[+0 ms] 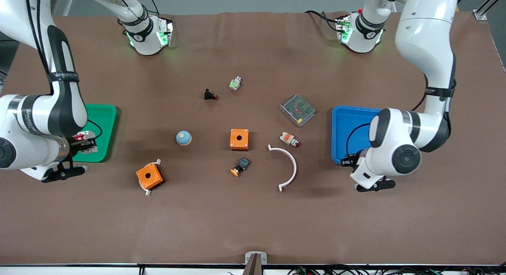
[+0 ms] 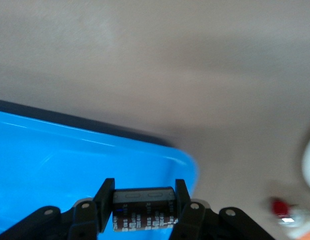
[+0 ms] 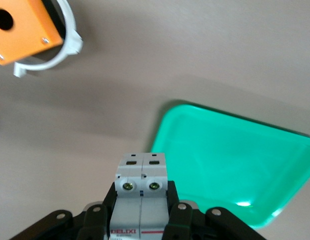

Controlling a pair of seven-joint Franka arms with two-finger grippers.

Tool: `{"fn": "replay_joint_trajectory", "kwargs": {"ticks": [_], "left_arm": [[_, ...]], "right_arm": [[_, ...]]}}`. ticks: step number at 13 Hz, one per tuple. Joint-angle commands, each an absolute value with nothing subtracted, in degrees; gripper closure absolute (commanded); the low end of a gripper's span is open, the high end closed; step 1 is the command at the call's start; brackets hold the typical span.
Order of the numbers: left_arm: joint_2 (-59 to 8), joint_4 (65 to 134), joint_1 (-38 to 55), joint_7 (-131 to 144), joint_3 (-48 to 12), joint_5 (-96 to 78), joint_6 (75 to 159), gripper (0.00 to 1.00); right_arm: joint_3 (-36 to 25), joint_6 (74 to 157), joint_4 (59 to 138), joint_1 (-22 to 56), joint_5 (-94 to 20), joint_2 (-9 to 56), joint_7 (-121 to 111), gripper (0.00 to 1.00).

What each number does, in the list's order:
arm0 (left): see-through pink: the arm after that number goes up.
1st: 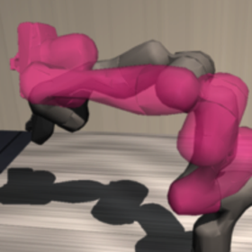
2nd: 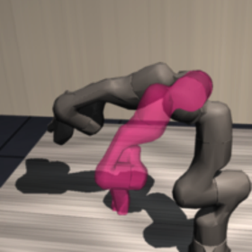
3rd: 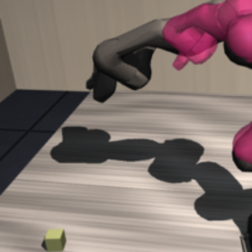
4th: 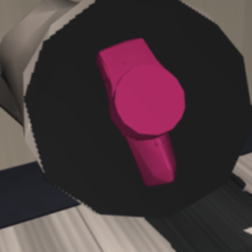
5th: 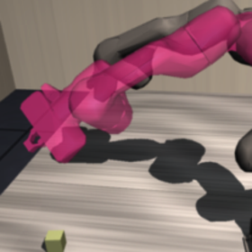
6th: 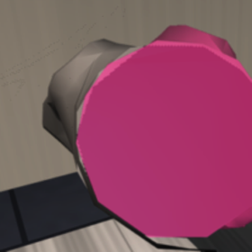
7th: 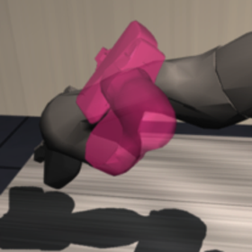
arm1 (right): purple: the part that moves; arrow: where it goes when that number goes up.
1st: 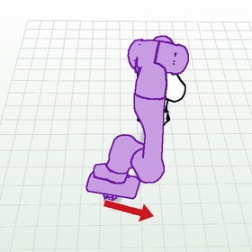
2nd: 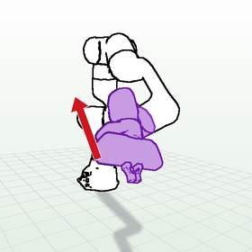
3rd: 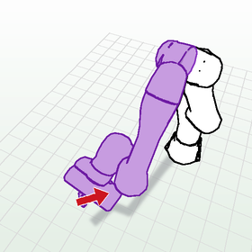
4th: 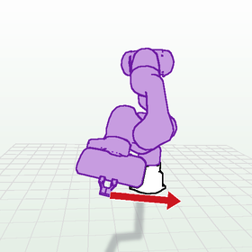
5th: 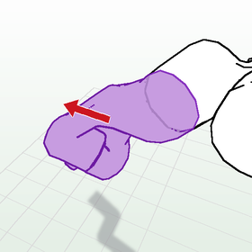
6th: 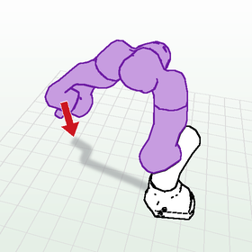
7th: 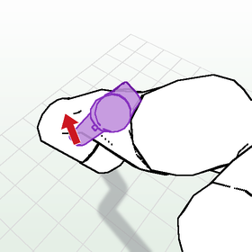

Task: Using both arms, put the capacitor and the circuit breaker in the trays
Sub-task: 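Carry the capacitor to the blue tray while the right gripper carries the breaker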

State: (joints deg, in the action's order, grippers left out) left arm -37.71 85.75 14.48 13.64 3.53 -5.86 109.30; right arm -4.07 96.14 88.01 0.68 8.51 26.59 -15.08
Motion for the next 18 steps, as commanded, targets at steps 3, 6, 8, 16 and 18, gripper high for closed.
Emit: {"fn": "replay_joint_trajectory", "kwargs": {"ticks": [3, 6, 8, 16, 18], "left_arm": [[-35.68, 96.48, 11.34, 6.16, 3.25, -6.15, 114.23, 1.0], [-35.33, 100.45, 11.34, 5.19, 3.34, -6.15, 116.45, 0.96], [-35.42, 100.81, 10.99, 5.01, 3.25, -6.15, 117.24, 0.79], [-30.86, 99.93, 11.25, 4.83, 3.25, -6.15, 117.25, 0.23], [-27.79, 99.93, 11.34, 4.92, 3.25, -6.15, 117.25, 0.13]], "right_arm": [[-2.64, 107.71, 106.31, -6.13, 13.01, 16.88, -22.99, 0.98], [-2.55, 117.66, 114.06, -12.64, 12.83, 17.05, -31.35, 0.98], [-2.55, 123.37, 118.8, -13.62, 12.74, 17.05, -31.99, 0.98], [-2.55, 132.88, 121.47, -15.64, 11.17, 20.03, -32.52, 0.96], [-2.55, 133.24, 120.33, -15.64, 11.07, 21.96, -32.52, 0.95]]}}
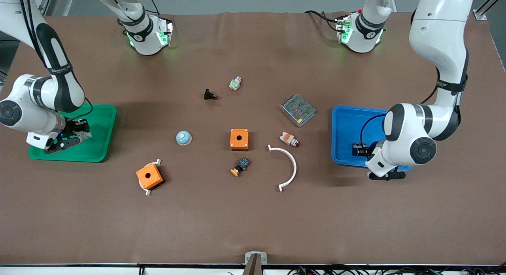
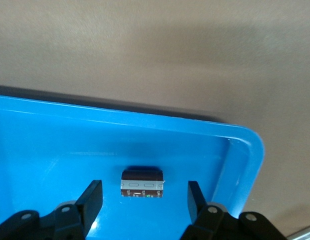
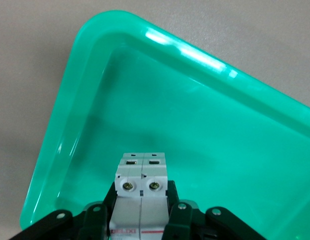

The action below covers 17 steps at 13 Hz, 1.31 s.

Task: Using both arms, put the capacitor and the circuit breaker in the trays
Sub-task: 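Open the left gripper over the blue tray while the right gripper releases the breaker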

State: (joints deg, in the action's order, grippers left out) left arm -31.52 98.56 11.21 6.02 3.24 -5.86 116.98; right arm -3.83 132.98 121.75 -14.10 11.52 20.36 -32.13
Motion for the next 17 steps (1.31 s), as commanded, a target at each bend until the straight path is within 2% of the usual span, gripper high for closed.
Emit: {"fn": "replay_joint_trajectory", "kwargs": {"ticks": [1, 4, 5, 6, 7, 11, 15, 17], "left_arm": [[-26.12, 99.84, 11.69, 5.01, 3.34, -6.07, 117.33, 0.01], [-21.29, 98.53, 11.6, 6.06, 3.34, -3.44, 117.33, 0.0], [-19.18, 98.61, 11.08, 6.24, 3.34, -1.95, 117.25, 0.0], [-16.9, 98.96, 10.29, 6.24, 3.51, -1.5, 116.99, 0.0], [-14.79, 99.05, 8.63, 6.07, 3.43, -1.49, 116.55, 0.0], [-6.79, 99.23, 6.94, 5.36, 3.51, -1.41, 111.55, 0.0], [-3.17, 98.44, 7.03, 5.1, 3.17, 0.25, 107.94, 0.0], [-3.95, 94.51, 7.47, 5.18, 2.99, 1.4, 107.23, 0.0]], "right_arm": [[-2.46, 133.24, 120.15, -15.56, 10.99, 22.49, -32.52, 0.92], [-2.37, 132.98, 118.49, -15.03, 10.11, 23.55, -32.34, 0.86], [-2.37, 132.89, 118.3, -15.03, 9.85, 23.64, -32.52, 0.69], [-2.29, 133.15, 118.21, -15.12, 9.67, 23.64, -32.52, 0.23], [-2.29, 132.72, 117.17, -15.03, 9.58, 23.64, -32.52, 0.0], [-0.62, 130.09, 116.02, -14.86, 5.03, 21.54, -32.43, 0.0], [1.05, 111.23, 104.45, -14.41, -5.78, 19.51, -31.82, 0.0], [1.49, 105.15, 99.95, -14.06, -6.15, 17.94, -28.68, 0.0]]}}
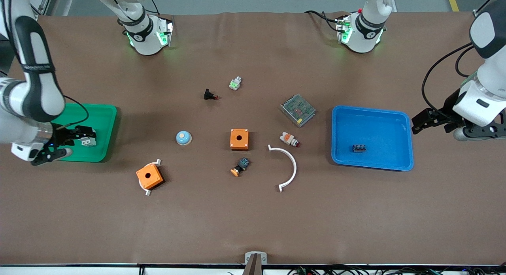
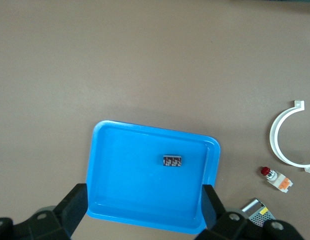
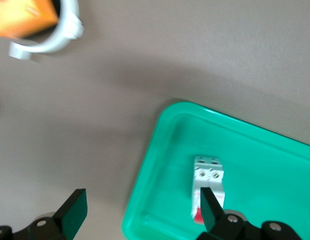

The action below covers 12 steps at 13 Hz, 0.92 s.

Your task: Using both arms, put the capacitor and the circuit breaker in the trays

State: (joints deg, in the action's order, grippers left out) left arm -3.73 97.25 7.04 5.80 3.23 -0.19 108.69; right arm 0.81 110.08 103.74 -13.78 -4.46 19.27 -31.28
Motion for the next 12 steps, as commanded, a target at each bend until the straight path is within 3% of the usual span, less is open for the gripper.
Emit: {"fn": "replay_joint_trajectory", "kwargs": {"ticks": [1, 3, 6, 9, 12], "left_arm": [[-4.65, 92.57, 7.82, 5.27, 3.08, 1.49, 104.36, 0.0], [-5.54, 89.14, 7.91, 4.84, 2.99, 3.06, 99.16, 0.0], [-5.62, 87.46, 8.0, 0.79, 2.99, 3.08, 98.79, 0.0], [-7.38, 82.54, 7.74, 0.79, 3.08, 2.38, 97.04, 0.0], [-7.47, 82.09, 7.21, 0.53, 2.99, 0.63, 96.94, 0.0]], "right_arm": [[2.28, 102.86, 98.63, -13.71, -6.24, 16.45, -26.65, 0.0], [2.9, 98.46, 97.3, -11.79, -6.24, 12.85, -18.68, 0.0], [2.81, 94.76, 97.56, -7.22, -6.15, 5.82, -7.68, 0.0], [2.81, 92.12, 99.05, -6.77, -6.06, -1.47, -6.42, 0.0], [2.81, 91.14, 101.33, -6.77, -5.36, -5.97, -5.36, 0.0]]}}
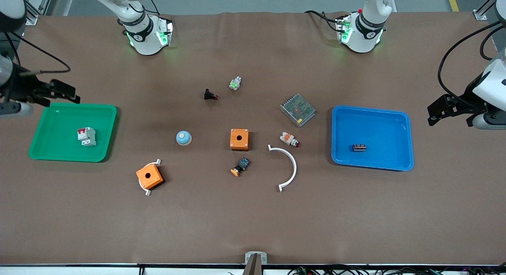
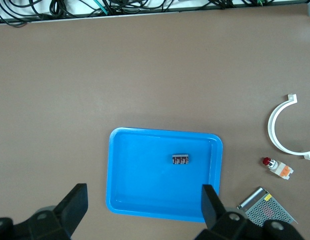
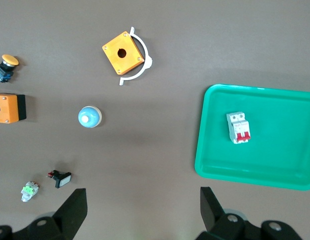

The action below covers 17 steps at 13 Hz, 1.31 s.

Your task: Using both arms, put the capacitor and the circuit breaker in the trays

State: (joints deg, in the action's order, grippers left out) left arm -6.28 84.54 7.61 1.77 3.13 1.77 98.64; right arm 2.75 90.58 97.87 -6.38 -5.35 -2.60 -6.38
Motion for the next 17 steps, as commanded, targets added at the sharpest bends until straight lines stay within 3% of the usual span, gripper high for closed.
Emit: {"fn": "replay_joint_trajectory", "kwargs": {"ticks": [1, 11, 17], "left_arm": [[-7.38, 82.09, 7.03, 0.44, 2.99, -1.21, 96.94, 0.0], [-2.82, 85.51, 6.94, -4.22, 3.08, -1.41, 93.95, 0.0], [-3.43, 84.81, 7.03, -4.04, 3.43, -1.14, 94.04, 0.0]], "right_arm": [[2.73, 90.97, 101.42, -6.85, -5.1, -6.41, -5.36, 0.0], [2.2, 89.38, 97.82, -9.84, -1.76, -7.47, -6.15, 0.0], [2.29, 89.82, 96.94, -9.76, -1.85, -7.12, -6.06, 0.0]]}}
